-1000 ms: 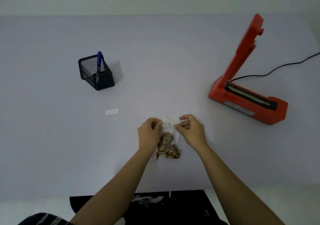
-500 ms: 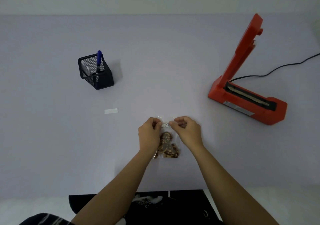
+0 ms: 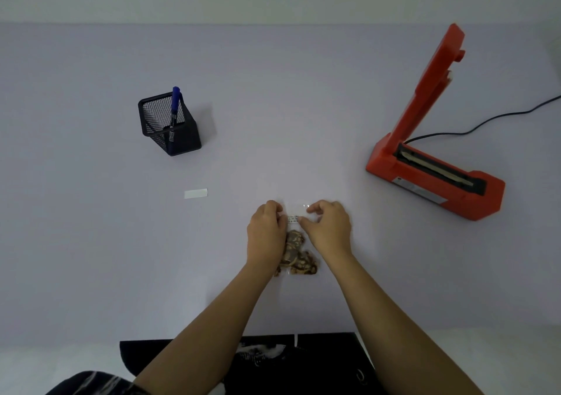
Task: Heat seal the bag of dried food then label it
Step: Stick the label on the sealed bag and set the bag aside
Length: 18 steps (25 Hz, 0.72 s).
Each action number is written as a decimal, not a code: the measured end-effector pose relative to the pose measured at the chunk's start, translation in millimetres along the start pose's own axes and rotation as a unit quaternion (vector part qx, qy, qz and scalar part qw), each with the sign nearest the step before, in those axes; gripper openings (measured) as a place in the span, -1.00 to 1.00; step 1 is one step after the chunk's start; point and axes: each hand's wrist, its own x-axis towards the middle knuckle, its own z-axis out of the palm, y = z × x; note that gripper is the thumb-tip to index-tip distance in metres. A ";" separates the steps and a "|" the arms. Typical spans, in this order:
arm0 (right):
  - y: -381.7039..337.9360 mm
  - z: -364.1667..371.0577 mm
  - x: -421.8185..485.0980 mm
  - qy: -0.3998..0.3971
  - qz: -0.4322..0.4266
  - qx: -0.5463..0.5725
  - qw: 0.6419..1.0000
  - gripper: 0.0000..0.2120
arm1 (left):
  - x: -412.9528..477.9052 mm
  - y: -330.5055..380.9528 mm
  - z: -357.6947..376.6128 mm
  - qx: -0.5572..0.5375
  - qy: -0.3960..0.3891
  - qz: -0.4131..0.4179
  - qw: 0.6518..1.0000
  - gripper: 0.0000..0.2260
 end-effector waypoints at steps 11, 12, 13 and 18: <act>4.0 -5.8 6.9 -0.025 0.010 0.019 0.999 -0.85 | 11.1 -31.2 -3.0 0.193 -0.025 0.283 0.939 -0.75; 4.0 -5.2 7.4 -0.025 0.009 0.017 1.000 -0.85 | 12.1 -34.4 -6.0 0.237 -0.035 0.285 0.928 -0.69; 4.0 -4.8 7.8 -0.026 0.010 0.014 1.000 -0.85 | 11.6 -35.5 -9.1 0.272 -0.050 0.270 0.922 -0.64; 1.5 -5.4 9.8 -0.030 -0.001 -0.039 0.999 -0.75 | 8.8 -29.4 -16.6 0.278 -0.123 0.219 0.927 -0.57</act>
